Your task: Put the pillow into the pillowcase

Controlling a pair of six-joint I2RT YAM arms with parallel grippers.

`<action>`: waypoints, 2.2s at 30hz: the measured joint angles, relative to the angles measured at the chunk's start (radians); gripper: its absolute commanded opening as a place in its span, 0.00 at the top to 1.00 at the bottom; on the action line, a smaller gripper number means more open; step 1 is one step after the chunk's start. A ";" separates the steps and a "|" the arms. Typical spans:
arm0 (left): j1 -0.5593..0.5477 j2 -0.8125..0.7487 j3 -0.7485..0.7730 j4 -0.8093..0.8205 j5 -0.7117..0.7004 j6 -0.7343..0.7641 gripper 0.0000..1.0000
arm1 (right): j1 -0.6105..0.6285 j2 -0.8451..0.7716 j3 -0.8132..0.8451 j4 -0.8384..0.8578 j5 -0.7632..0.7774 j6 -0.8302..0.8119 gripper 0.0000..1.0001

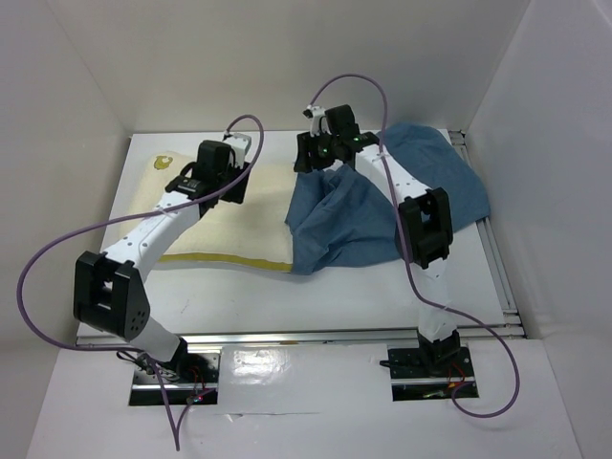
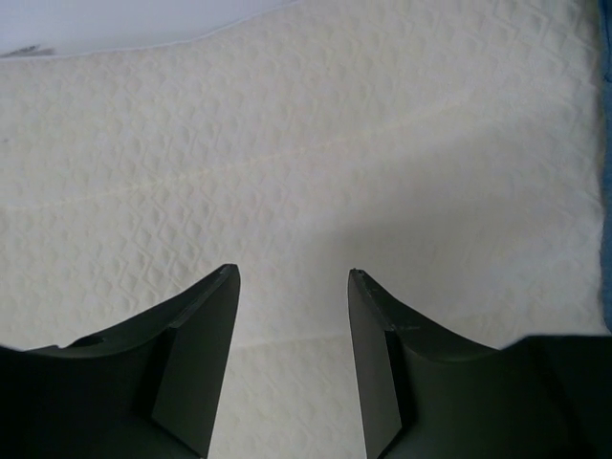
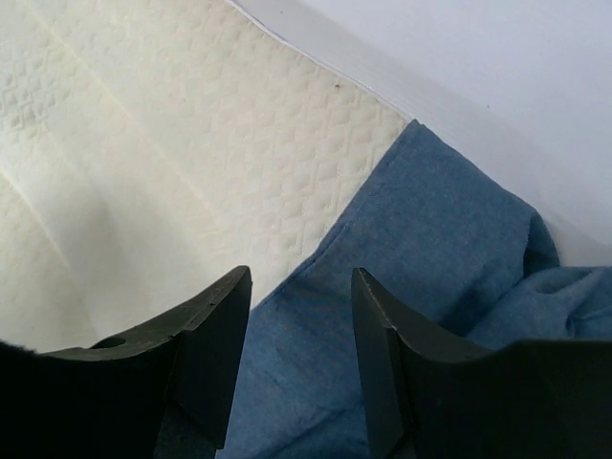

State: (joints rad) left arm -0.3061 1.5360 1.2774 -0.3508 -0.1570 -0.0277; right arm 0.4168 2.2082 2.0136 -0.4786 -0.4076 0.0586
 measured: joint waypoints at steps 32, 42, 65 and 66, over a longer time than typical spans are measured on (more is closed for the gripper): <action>0.210 0.639 0.558 0.023 0.395 0.252 0.17 | 0.027 0.061 0.018 -0.057 0.005 -0.061 1.00; 0.216 0.720 0.671 -0.161 0.641 0.439 0.55 | 0.027 0.078 0.047 -0.079 0.000 -0.068 1.00; 0.200 0.671 0.615 -0.235 0.818 0.441 1.00 | 0.101 0.224 0.333 -0.111 -0.007 -0.053 1.00; 0.198 0.668 0.615 -0.237 0.821 0.433 1.00 | 0.110 0.224 0.343 -0.111 -0.011 -0.051 1.00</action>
State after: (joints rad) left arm -0.1085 2.2036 1.8919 -0.5877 0.6640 0.4049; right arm 0.5266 2.4325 2.3562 -0.5900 -0.4183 0.0074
